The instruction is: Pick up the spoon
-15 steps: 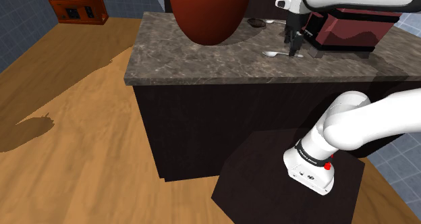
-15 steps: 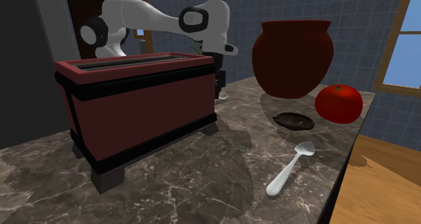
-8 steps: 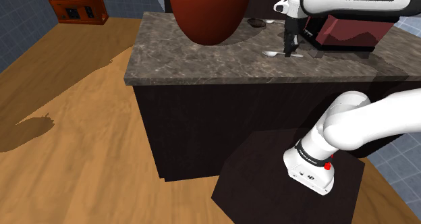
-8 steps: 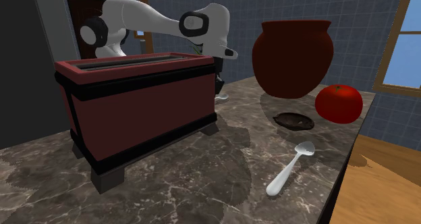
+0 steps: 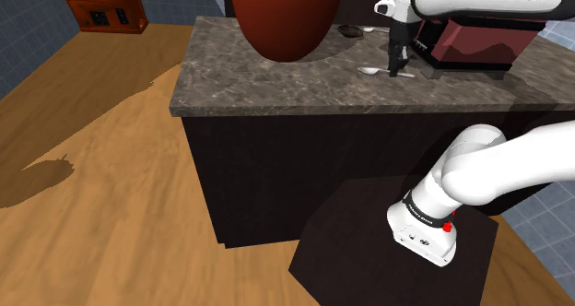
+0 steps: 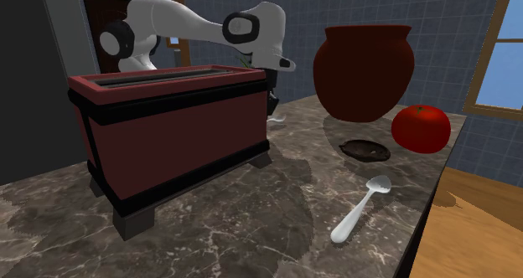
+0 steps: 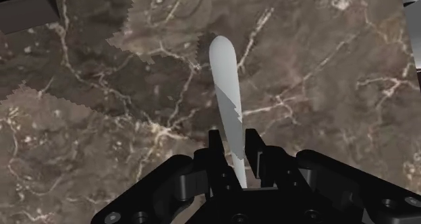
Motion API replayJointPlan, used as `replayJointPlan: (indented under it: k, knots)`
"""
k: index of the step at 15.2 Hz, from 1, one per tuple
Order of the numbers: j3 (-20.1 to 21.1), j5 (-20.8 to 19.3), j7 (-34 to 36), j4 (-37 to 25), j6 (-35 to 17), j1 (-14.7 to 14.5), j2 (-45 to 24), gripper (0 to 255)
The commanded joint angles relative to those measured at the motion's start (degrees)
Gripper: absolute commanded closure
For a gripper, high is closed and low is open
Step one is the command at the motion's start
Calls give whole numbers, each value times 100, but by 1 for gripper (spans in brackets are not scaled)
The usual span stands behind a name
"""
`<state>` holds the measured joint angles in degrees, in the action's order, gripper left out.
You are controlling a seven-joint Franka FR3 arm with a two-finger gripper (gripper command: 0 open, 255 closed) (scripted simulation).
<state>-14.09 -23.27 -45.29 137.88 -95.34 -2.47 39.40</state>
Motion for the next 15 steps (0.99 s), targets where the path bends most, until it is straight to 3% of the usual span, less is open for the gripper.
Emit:
replayJointPlan:
  k: [1, 15]
  knots:
    - [21, 20, -42, -147, 143, -3, 2, 255]
    - [157, 140, -271, -1178, 982, -35, -167, 255]
